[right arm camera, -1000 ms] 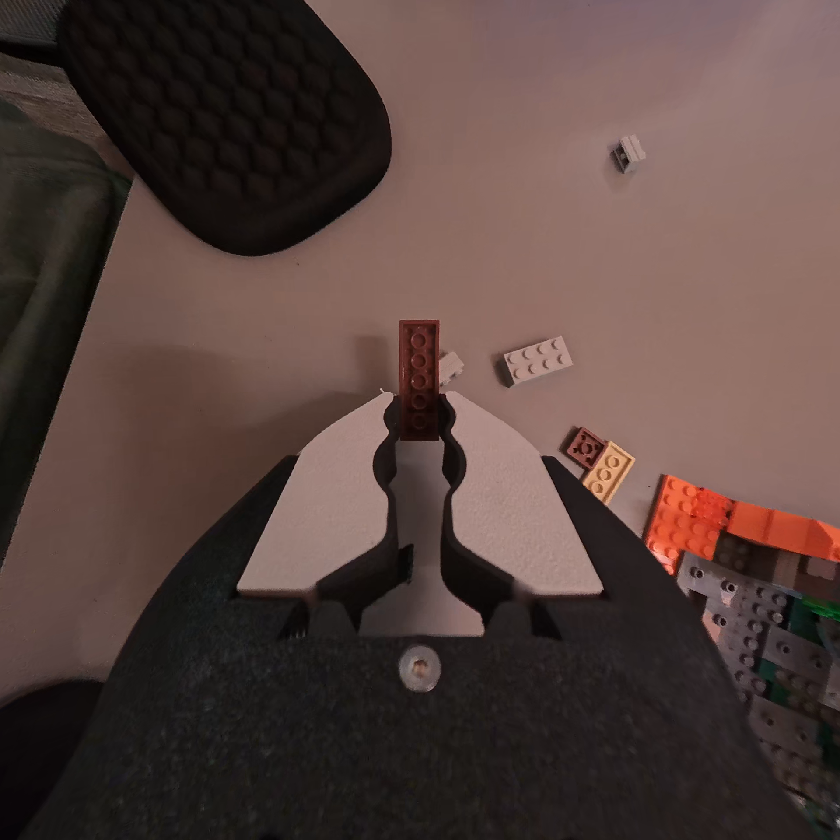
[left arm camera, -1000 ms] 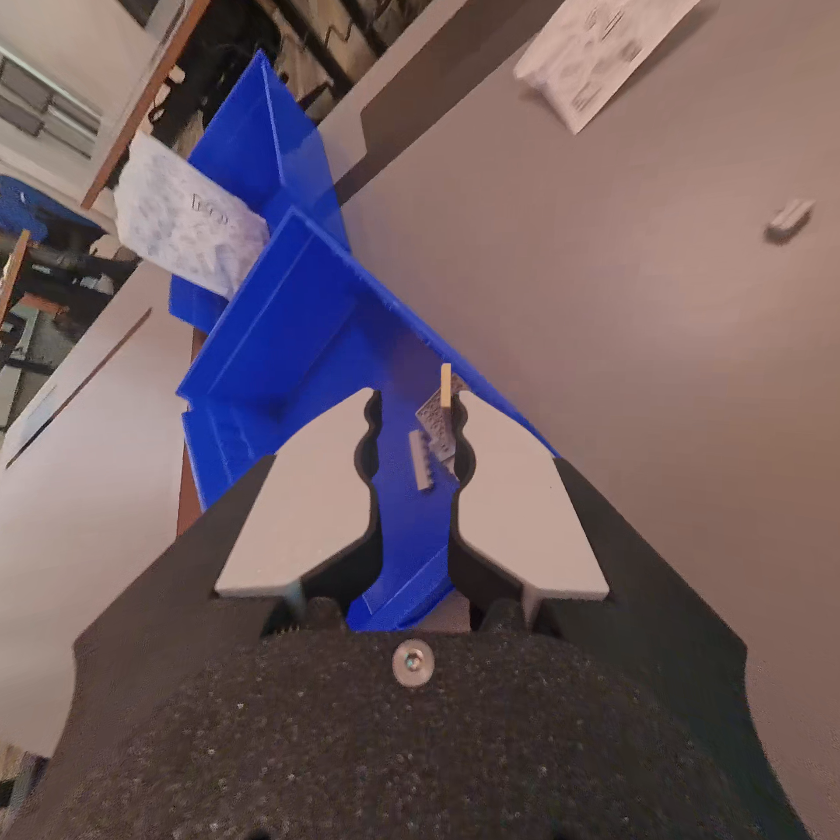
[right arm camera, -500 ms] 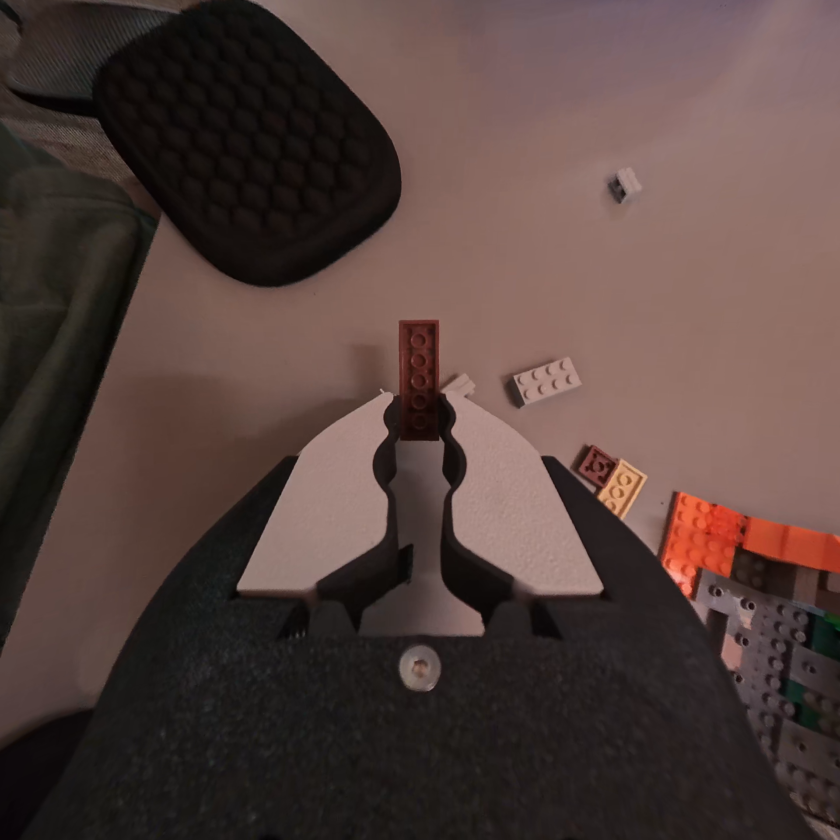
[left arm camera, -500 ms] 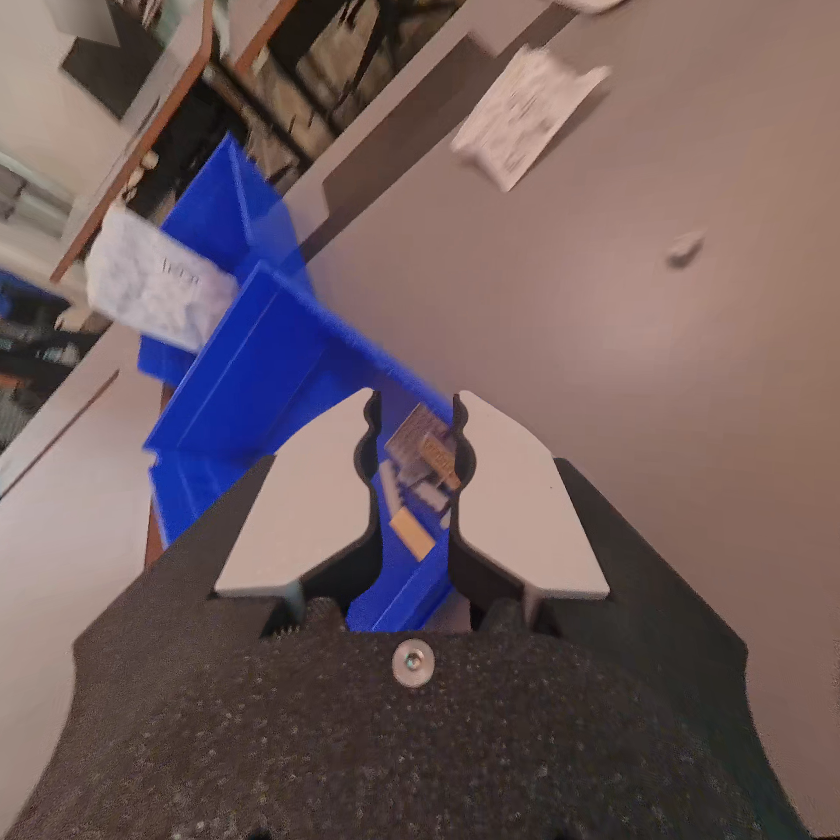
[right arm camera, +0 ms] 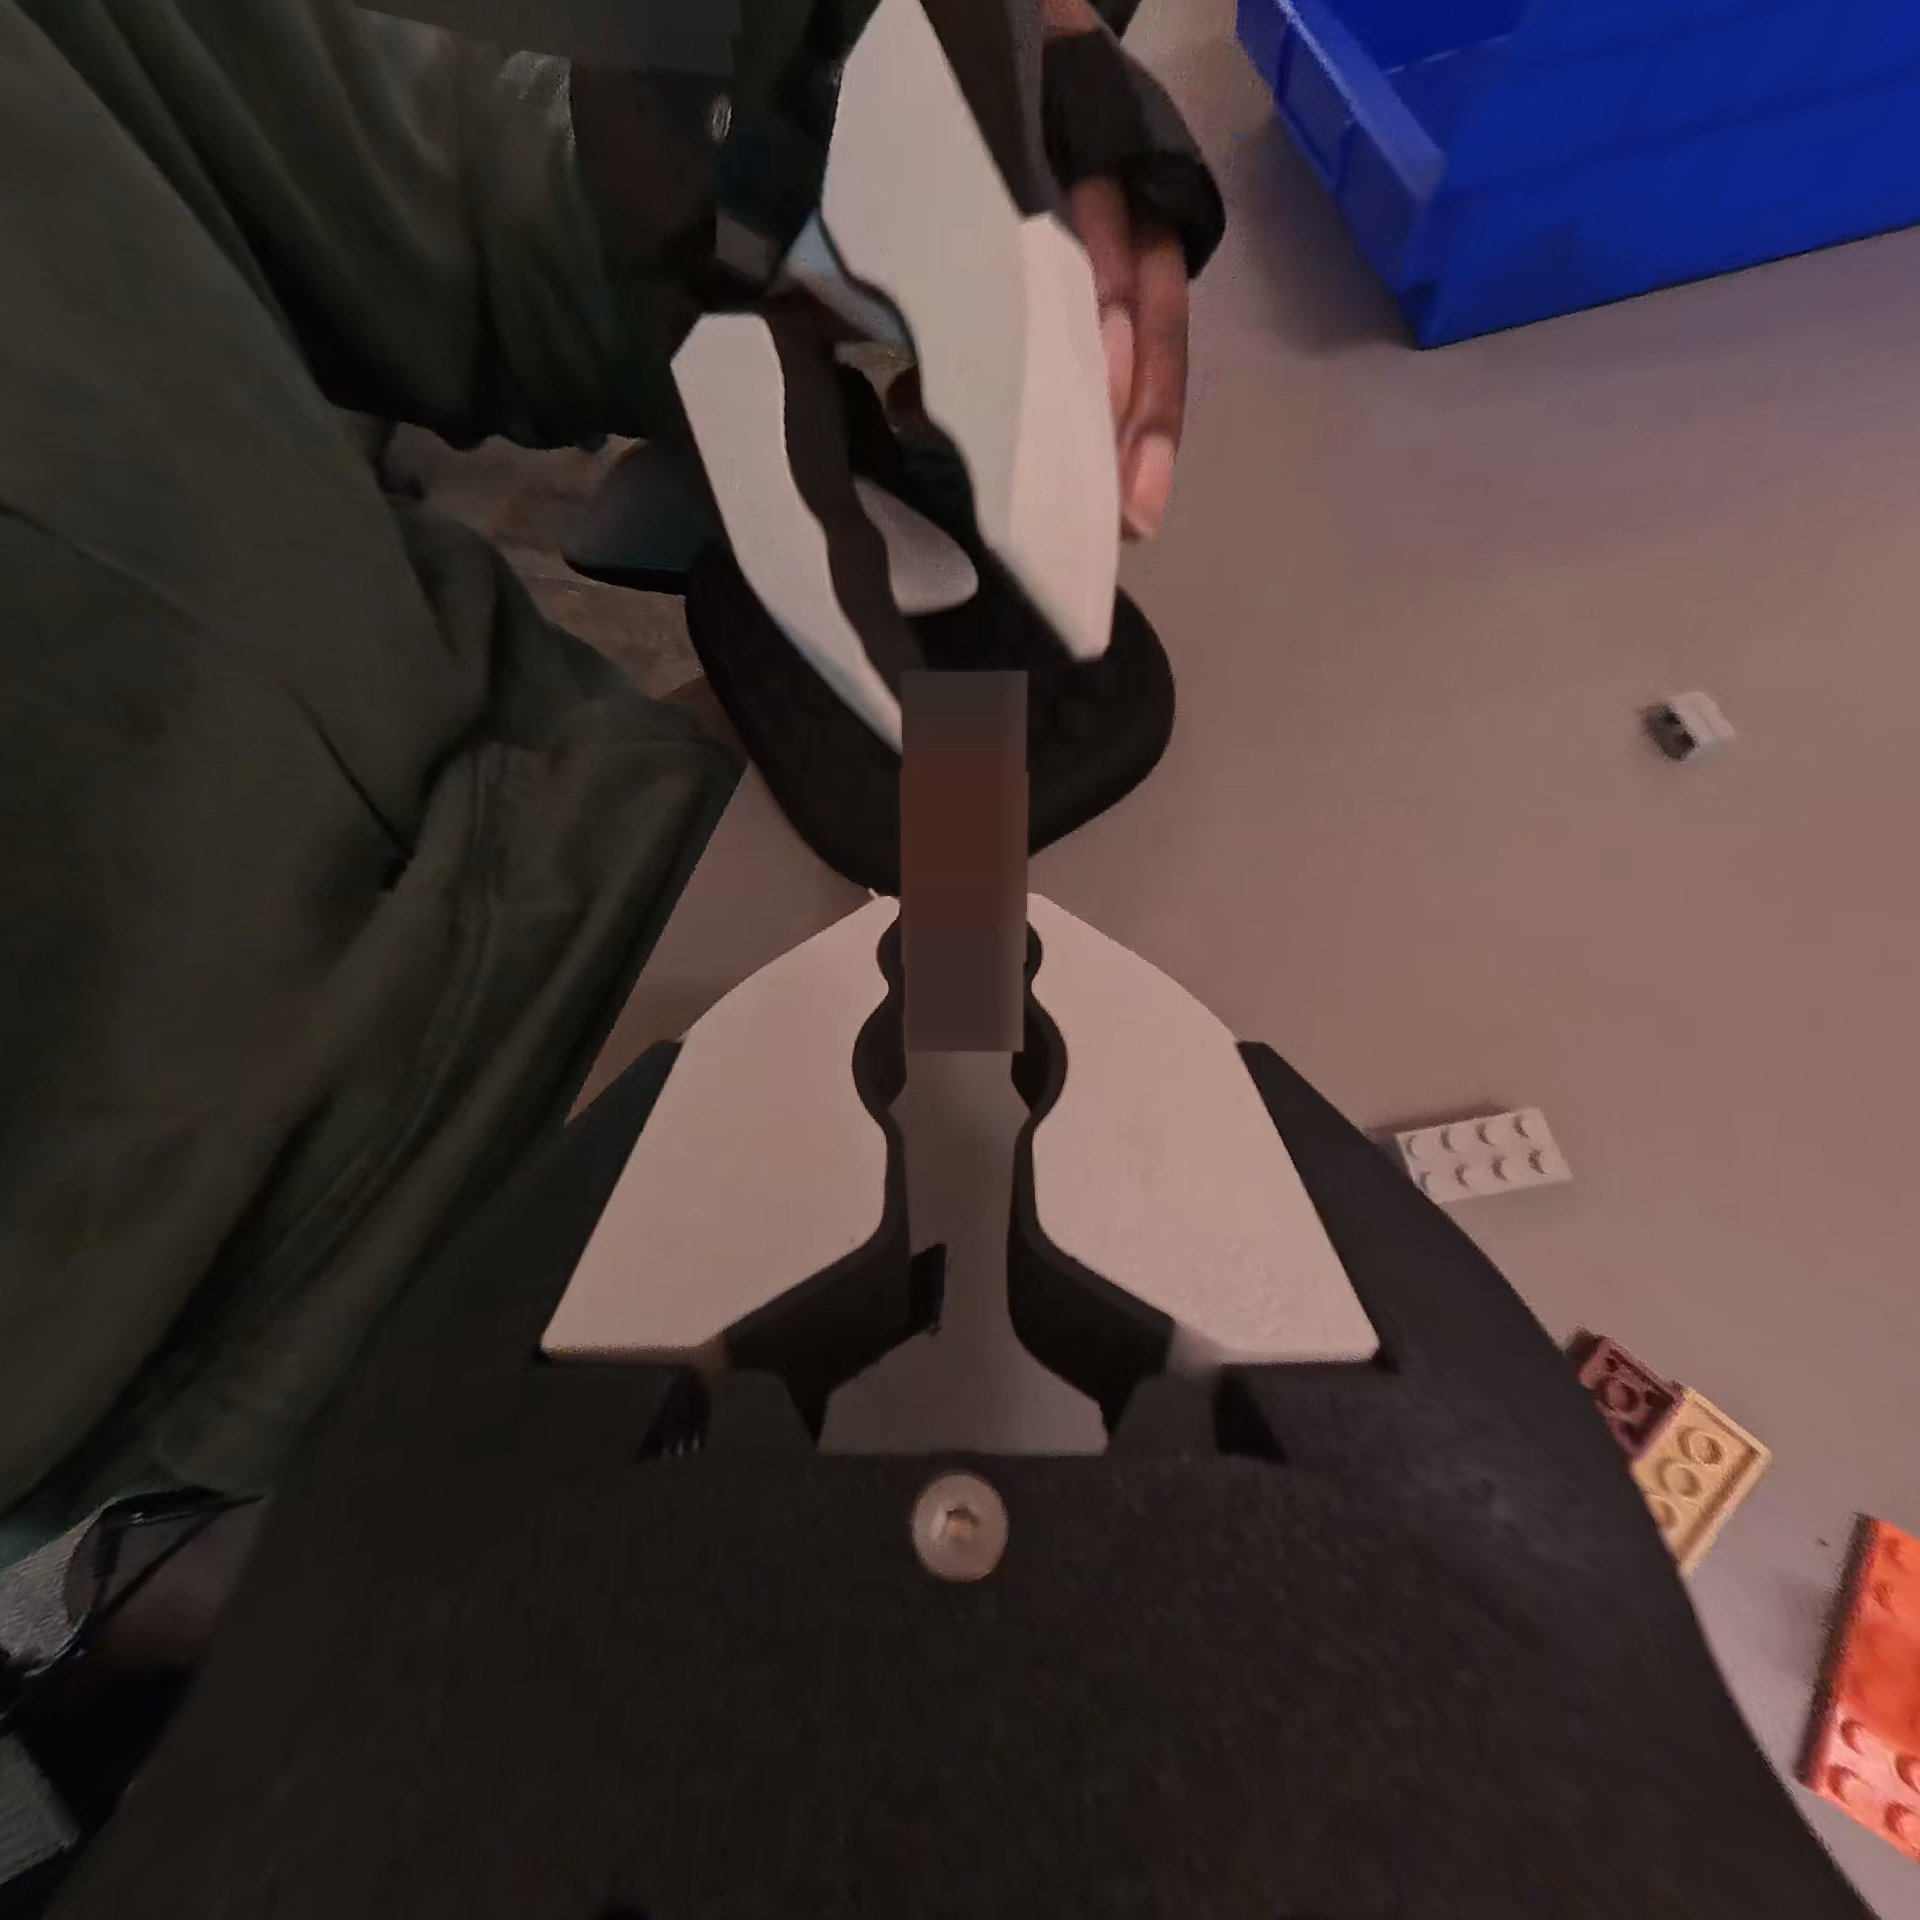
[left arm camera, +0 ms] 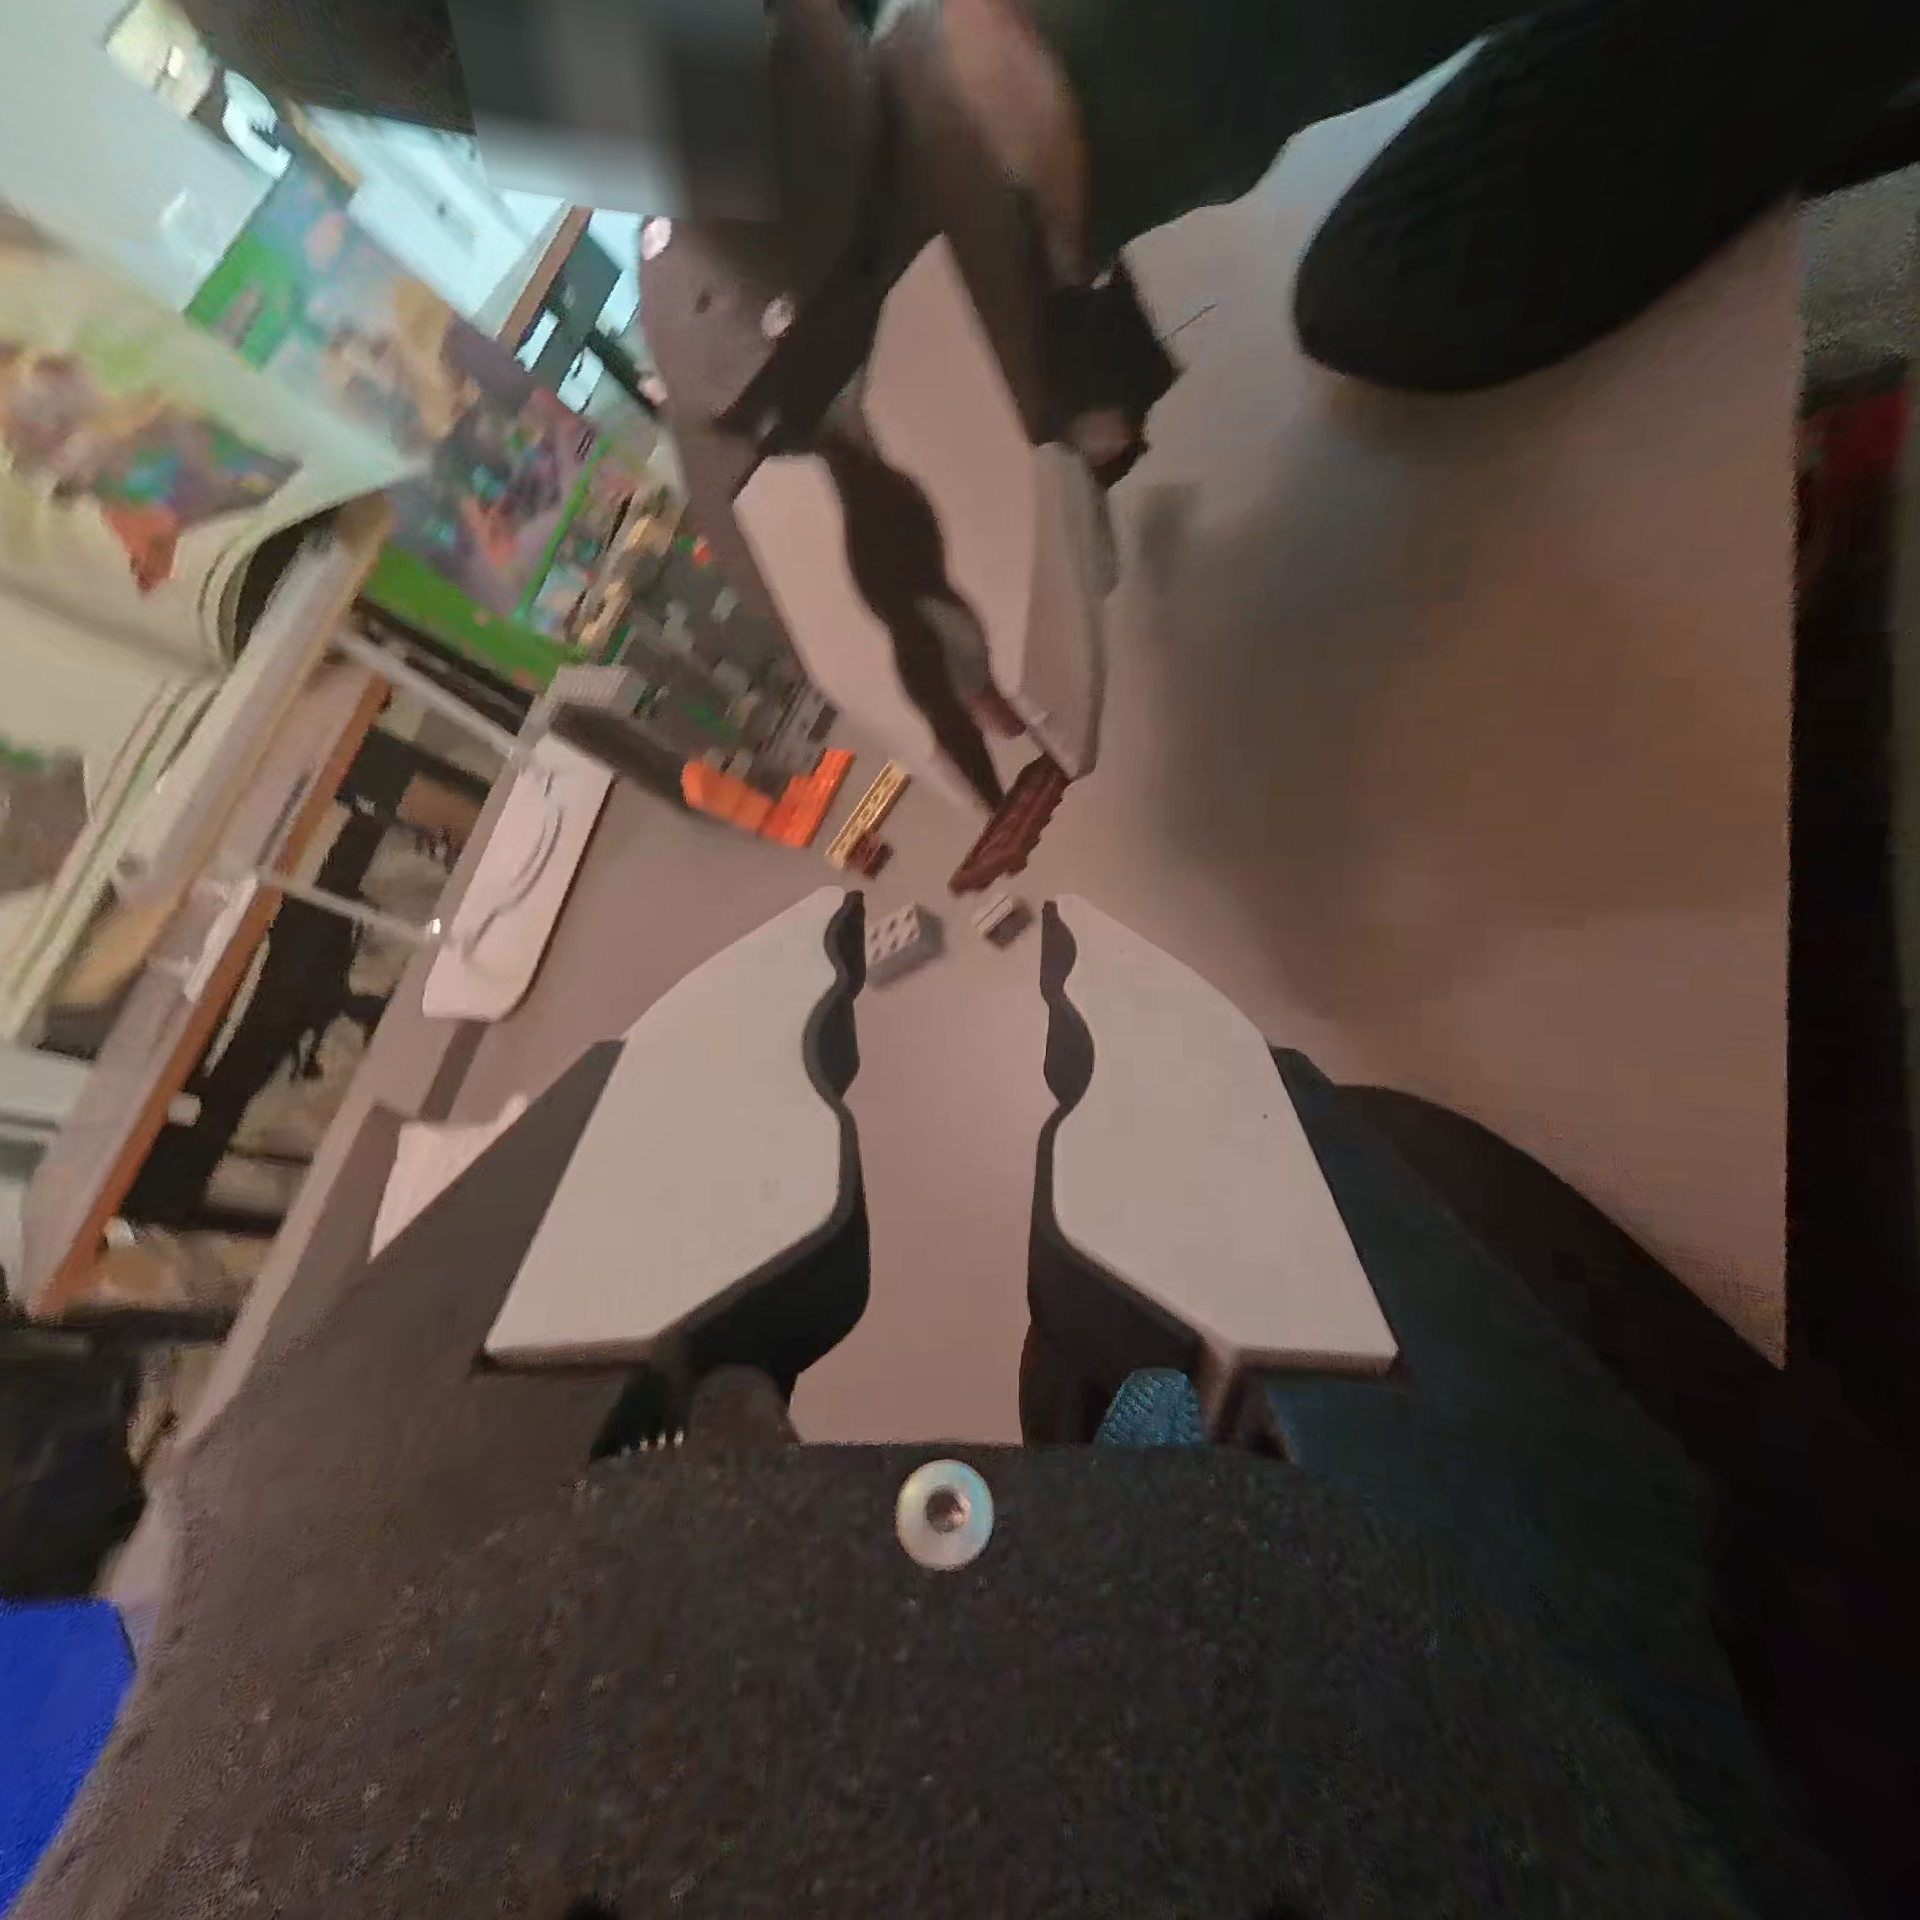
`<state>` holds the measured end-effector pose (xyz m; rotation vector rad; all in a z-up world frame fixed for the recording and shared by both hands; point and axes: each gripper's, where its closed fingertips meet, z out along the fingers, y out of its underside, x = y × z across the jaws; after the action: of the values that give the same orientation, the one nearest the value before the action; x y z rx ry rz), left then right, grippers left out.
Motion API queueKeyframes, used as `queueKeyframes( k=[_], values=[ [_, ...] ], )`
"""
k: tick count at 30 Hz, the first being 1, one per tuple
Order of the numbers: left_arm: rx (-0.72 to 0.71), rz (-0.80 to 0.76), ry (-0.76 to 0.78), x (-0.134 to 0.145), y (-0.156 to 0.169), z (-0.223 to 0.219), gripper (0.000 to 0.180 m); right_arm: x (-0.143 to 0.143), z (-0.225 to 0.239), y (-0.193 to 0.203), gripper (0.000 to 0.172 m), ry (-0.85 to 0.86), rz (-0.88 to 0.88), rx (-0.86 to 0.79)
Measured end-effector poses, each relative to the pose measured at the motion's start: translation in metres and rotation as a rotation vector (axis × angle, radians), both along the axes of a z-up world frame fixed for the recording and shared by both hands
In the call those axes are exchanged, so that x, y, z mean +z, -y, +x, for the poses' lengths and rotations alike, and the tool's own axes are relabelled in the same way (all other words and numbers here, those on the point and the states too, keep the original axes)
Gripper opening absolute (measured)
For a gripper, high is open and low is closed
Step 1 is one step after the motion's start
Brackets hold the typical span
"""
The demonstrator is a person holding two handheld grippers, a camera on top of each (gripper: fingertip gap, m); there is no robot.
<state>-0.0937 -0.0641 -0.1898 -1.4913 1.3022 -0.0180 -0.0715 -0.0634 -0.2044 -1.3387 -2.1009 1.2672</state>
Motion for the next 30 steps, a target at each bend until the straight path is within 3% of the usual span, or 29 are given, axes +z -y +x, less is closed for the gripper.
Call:
queueKeyframes(
  k=[4,8,11,17,21,23,30],
  values=[
    [-0.103,0.073,-0.095,-0.007,0.006,0.021,0.010,-0.005,0.000,0.007,0.016,0.032,-0.006,0.021],
    [-0.036,0.039,-0.116,-0.010,0.003,0.007,0.004,-0.003,-0.004,-0.007,0.017,0.005,-0.006,-0.049],
    [0.144,0.052,-0.104,0.008,-0.008,-0.044,0.004,-0.009,-0.002,-0.043,0.027,-0.004,0.122,-0.182],
    [0.661,0.068,-0.047,0.060,-0.016,-0.211,0.004,-0.045,0.000,-0.094,0.037,0.114,0.362,-0.247],
    [0.904,-0.048,-0.058,0.048,-0.007,-0.293,0.004,-0.061,-0.011,-0.106,0.041,0.191,0.409,-0.175],
    [0.988,-0.087,-0.060,0.037,-0.002,-0.317,0.006,-0.066,-0.015,-0.108,0.043,0.222,0.425,-0.135],
    [1.015,-0.132,-0.013,0.018,0.000,-0.327,0.029,-0.074,-0.020,-0.111,0.044,0.281,0.396,-0.067]
  ],
)
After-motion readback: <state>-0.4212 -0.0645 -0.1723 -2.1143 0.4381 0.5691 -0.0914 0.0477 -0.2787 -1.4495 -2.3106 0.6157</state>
